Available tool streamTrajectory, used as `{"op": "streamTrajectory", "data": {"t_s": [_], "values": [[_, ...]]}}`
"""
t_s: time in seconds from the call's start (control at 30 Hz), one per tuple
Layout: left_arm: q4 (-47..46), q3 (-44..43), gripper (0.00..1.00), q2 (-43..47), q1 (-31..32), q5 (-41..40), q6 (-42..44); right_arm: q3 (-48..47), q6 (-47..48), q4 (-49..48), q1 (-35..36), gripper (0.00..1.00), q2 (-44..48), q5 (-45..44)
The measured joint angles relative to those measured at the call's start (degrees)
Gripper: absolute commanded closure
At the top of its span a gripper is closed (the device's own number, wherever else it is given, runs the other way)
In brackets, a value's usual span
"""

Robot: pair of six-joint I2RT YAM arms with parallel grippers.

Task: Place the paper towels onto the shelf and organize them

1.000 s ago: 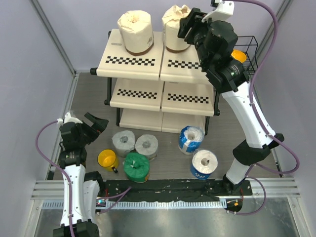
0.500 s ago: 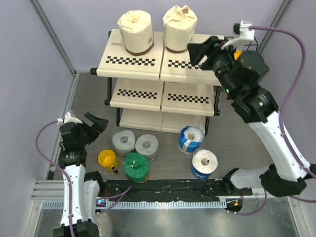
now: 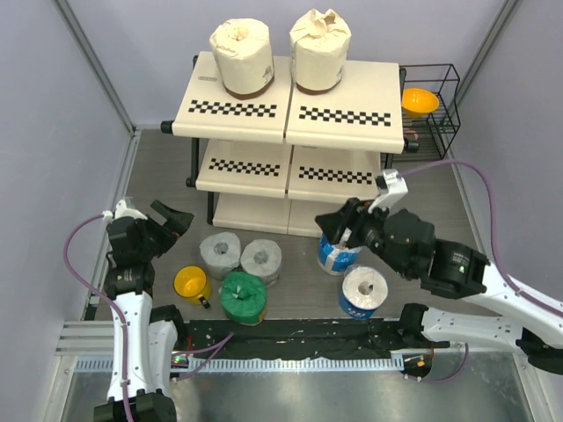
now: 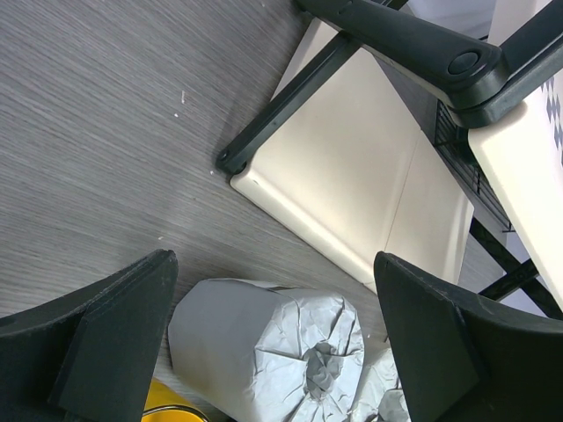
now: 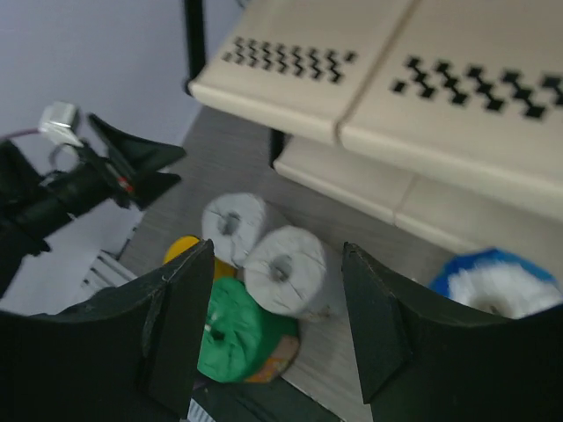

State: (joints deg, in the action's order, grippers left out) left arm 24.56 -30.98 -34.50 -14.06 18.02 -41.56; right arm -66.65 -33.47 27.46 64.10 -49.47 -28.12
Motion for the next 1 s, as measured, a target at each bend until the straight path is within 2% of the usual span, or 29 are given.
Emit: {"op": "streamTrajectory", "data": {"t_s": [0.1,0.27,0.47,0.73,1.0], "values": [[0.0,0.0,0.00,0.0,0.0,0.0,0.0,8.8,-7.2,6.3,0.4,0.35,7.5,-4.7],[0.0,0.0,0.00,-0.1,0.0,0.0,0.0,16.1,-17.9,12.9,0.3,0.32,15.1,-11.5],[0.0,0.0,0.00,-0.3,0.0,0.0,0.0,21.0,-26.7,16.7,0.3,0.26,12.7,-15.7],[0.0,0.0,0.00,-0.3,0.0,0.0,0.0,27.6,-37.6,19.1,0.3,0.25,10.0,-17.2],[0.0,0.0,0.00,-0.3,0.0,0.0,0.0,31.6,-43.4,19.4,0.3,0.21,6.6,-17.7]]}}
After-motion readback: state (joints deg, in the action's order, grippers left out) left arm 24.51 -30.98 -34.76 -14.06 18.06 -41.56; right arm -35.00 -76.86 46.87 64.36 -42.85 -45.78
